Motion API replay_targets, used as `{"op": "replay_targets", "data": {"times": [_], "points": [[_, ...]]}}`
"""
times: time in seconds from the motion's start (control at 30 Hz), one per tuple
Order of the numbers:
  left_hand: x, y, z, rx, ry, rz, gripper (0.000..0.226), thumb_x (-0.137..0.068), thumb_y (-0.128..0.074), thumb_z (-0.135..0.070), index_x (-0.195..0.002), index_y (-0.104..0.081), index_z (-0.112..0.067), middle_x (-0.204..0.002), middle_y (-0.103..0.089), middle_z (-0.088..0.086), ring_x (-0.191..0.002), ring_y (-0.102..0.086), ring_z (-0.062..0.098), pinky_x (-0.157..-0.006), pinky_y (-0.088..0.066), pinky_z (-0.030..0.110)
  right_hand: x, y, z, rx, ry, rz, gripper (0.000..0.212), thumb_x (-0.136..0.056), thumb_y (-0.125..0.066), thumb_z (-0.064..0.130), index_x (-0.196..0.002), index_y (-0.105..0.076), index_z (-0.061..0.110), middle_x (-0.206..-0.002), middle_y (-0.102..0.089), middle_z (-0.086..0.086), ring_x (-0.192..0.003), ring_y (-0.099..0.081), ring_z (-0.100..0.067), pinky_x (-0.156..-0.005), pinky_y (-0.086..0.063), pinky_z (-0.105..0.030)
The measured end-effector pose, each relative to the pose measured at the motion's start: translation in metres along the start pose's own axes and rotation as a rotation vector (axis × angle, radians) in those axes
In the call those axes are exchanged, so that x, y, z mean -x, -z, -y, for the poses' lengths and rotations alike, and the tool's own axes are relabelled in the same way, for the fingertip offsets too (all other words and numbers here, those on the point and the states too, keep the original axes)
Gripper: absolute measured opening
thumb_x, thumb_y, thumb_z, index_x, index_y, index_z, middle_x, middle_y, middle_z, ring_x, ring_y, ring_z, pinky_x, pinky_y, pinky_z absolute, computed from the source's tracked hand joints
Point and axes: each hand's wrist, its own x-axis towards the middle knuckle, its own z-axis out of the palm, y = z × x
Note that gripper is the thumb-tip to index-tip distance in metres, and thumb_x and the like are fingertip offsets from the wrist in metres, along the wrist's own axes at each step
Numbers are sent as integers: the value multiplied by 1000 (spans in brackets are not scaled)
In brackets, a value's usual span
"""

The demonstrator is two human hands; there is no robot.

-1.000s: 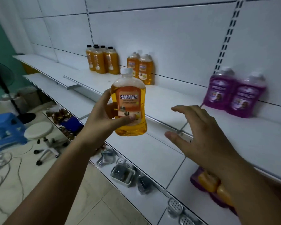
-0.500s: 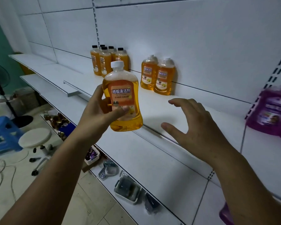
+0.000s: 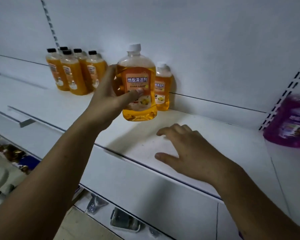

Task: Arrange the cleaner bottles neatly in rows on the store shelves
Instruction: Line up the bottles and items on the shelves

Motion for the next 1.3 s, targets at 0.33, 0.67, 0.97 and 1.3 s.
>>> {"op": "replay_targets", "data": {"times": [0.33,0.67,0.97,1.3], "points": [[-97,-47,17,-208,-155,331,74,-80,-90,-24,-138,-44,-25,-123,-65,-5,-109,-69,7,-87,-62,25,-7,-24,-15,-38,-28,13,57,-102,-47,63,-154,-42,40,-163,-35,20,-149,-26,-4,-124,-23,-37],[-136,-76,16,-517,-317,415,81,-72,-95,-27,-137,-46,-26,-128,-59,-8,-109,-63,13,-89,-58,27,-3,-25,-16,-68,-42,6,56,-102,-47,62,-154,-41,41,-164,-32,24,-152,-22,0,-126,-20,-34],[-144,-92,31,-908,-513,342,84,-71,-86,-60,-139,-56,-22,-130,-62,-1,-128,-47,22,-109,-29,40,-3,-23,-15,-78,-70,42,57,-102,-46,63,-155,-38,42,-166,-28,25,-153,-19,1,-127,-19,-33],[-142,-91,52,-984,-518,278,103,-68,-85,-65,-152,-39,-26,-138,-58,-1,-132,-48,27,-114,-32,47,-4,-23,-14,-78,-82,56,57,-102,-45,63,-156,-37,43,-167,-26,25,-154,-20,0,-127,-19,-33]]}}
